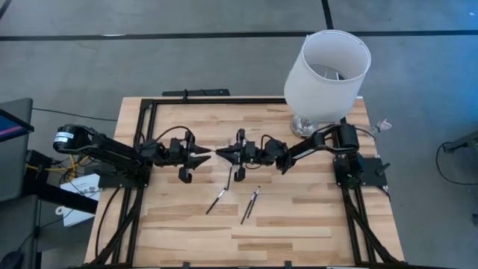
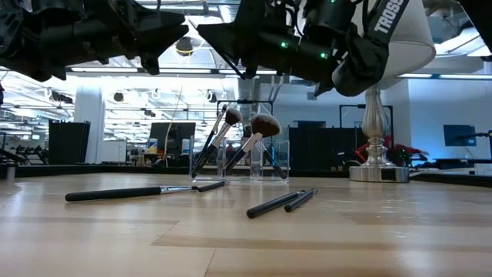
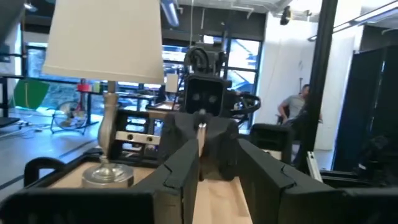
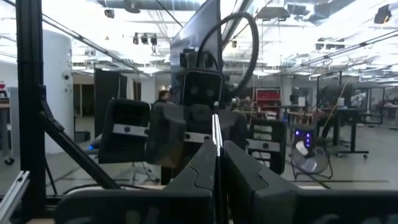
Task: Pick & Place Makeup Supplies
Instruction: Put the black makeup brush into the transparent organizer
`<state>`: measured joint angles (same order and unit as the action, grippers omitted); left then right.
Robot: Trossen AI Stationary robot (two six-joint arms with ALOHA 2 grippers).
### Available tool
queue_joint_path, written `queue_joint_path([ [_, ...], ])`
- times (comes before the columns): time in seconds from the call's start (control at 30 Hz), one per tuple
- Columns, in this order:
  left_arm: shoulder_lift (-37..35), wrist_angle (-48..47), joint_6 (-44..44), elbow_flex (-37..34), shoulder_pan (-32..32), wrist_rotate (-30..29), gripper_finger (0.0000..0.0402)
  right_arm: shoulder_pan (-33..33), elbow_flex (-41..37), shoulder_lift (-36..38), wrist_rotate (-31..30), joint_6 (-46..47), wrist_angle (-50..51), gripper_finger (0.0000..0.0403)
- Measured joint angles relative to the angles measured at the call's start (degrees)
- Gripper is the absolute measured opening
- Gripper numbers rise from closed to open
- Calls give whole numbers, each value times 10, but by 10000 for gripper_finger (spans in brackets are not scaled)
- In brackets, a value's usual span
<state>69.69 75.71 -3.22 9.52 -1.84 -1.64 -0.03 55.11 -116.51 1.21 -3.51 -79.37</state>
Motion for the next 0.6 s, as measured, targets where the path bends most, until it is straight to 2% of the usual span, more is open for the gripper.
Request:
queue_joint_path([
  [0.4,0,3,19,20,0,-4,106,5,18,0,4,2,15,7],
  [0.6,0,2,18,20,0,-4,106,5,48,0,5,0,71,7],
])
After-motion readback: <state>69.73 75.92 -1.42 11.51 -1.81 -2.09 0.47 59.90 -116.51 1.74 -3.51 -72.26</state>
